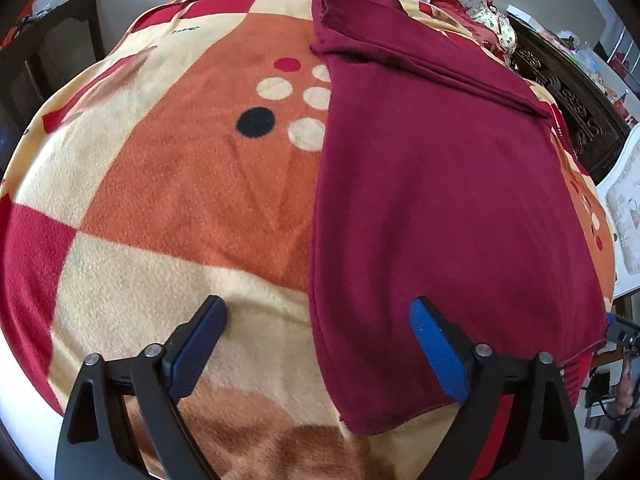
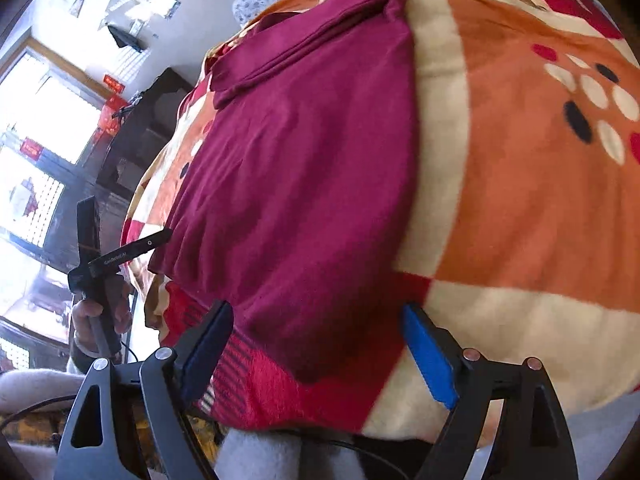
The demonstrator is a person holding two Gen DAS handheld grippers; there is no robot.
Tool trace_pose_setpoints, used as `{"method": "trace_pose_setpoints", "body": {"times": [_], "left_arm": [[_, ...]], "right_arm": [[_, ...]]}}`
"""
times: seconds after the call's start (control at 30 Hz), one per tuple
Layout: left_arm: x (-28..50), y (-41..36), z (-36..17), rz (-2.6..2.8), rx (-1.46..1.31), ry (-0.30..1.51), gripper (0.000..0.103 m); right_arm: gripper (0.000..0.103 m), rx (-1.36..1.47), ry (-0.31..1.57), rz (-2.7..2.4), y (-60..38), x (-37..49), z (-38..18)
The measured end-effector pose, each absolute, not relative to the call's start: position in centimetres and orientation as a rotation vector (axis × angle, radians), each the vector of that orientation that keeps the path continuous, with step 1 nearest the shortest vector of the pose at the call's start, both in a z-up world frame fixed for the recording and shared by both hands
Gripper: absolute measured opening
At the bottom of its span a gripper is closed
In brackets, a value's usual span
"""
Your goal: Fold small clothes
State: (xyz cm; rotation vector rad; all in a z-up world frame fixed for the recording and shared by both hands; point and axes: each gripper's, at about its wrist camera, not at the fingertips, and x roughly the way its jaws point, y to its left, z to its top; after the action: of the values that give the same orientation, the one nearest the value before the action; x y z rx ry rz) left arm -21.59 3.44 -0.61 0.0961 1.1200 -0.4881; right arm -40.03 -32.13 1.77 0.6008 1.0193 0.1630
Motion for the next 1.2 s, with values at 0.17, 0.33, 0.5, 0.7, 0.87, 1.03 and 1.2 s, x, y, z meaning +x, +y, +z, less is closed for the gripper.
{"method": "trace_pose_setpoints", "body": {"times": [0.17, 0.33, 0.5, 0.7, 0.87, 1.03, 1.2], "left_arm": [[-22.2, 2.1, -1.2, -0.472, 0.182, 1.108, 0.101], [-22.5, 2.3, -1.3, -0.479, 0.169, 1.106, 0.101], [-23.1, 2.3, -0.9, -0.524, 0.219, 1.078, 0.073], [-22.3, 2.4, 0.7, -0.638, 0.205, 1.115, 0.011], [-20.2, 3.1, 3.9, -0.695, 0.12, 1.084, 0.009], [-16.1, 1.7, 8.2, -0.704, 0.102, 0.984, 0.009], [-10.0, -1.7, 11.8, -0.692, 0.086, 0.895, 0.009]], "right_arm": [[0.089, 0.614, 1.008, 0.19, -32.0, -39.6, 1.7], [0.065, 0.585, 0.969, 0.176, -31.9, -39.7, 1.5], [0.02, 0.587, 0.941, 0.18, -32.3, -39.5, 2.0], [0.016, 0.549, 0.853, 0.28, -31.9, -38.5, 4.9], [0.016, 0.516, 0.755, 0.3, -33.2, -36.4, 8.3], [0.015, 0.509, 0.642, 0.282, -35.6, -32.3, 11.7], [0.015, 0.513, 0.583, 0.254, -39.2, -26.2, 14.4]]}}
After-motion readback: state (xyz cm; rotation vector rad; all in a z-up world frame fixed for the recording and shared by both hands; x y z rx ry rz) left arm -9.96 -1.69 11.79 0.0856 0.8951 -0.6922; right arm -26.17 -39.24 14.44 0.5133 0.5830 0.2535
